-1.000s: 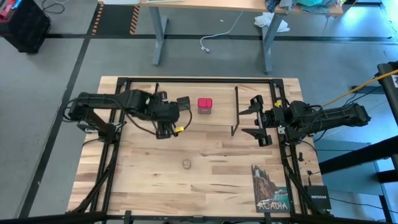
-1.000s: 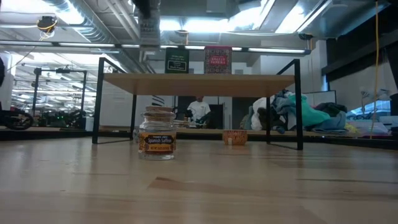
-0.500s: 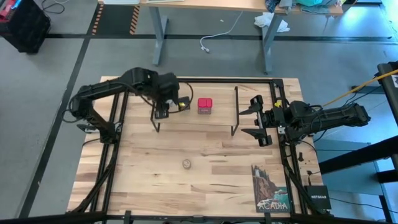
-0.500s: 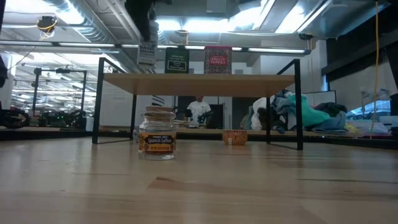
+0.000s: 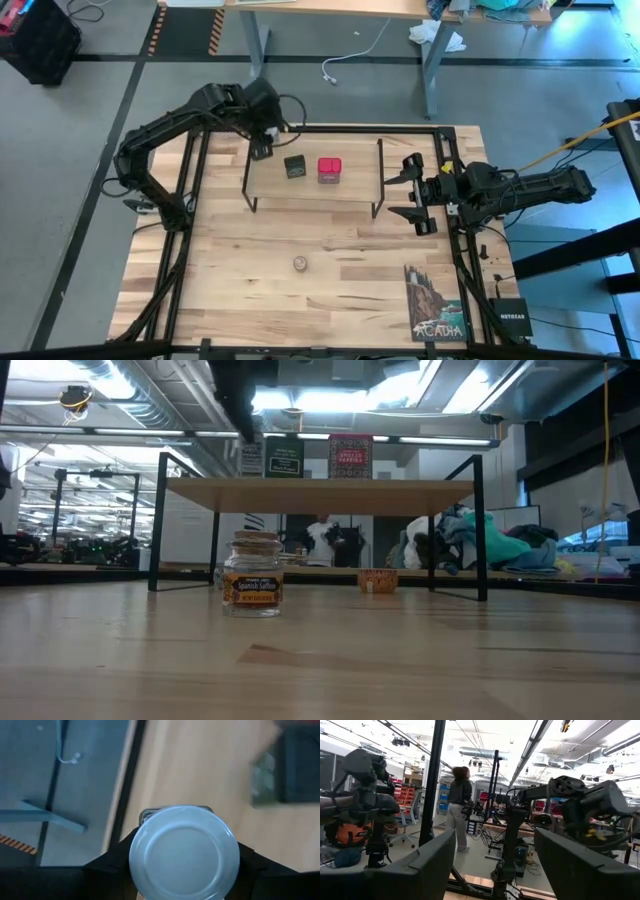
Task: Shelf spices
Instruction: Put the white seasoning bottle on the shelf
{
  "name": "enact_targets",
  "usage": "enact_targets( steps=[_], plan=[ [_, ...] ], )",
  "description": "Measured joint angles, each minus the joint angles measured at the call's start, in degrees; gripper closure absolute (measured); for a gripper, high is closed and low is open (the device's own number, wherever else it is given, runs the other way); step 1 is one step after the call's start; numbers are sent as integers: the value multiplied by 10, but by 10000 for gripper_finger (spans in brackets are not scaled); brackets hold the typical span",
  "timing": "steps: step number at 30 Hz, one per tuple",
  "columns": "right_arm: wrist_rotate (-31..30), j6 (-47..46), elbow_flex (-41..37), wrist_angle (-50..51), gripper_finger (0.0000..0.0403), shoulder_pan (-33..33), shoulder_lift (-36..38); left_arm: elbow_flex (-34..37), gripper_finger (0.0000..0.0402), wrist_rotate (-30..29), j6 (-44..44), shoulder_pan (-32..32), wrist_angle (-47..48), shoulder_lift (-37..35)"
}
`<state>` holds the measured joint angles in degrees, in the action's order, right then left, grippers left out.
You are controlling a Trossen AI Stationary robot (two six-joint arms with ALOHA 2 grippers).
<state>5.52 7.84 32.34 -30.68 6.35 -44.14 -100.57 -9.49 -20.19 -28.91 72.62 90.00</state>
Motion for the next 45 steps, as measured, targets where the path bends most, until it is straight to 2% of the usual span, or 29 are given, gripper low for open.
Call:
enact_targets(
  steps=[8,15,22,30,40,45],
  plan=[
    [0,7,0,0,125,0,0,0,213,71,-16,-26,-149,6],
    [-5,15,0,0,125,0,0,0,213,108,-32,-8,-215,41],
    [-6,15,0,4,125,0,0,0,213,113,-56,29,-284,64],
    [-6,15,0,8,125,0,0,0,213,130,-50,63,-286,64],
    [-6,15,0,8,125,0,0,0,213,135,-83,151,-391,60],
    [-6,15,0,8,125,0,0,0,213,139,-86,182,-397,60]
  ],
)
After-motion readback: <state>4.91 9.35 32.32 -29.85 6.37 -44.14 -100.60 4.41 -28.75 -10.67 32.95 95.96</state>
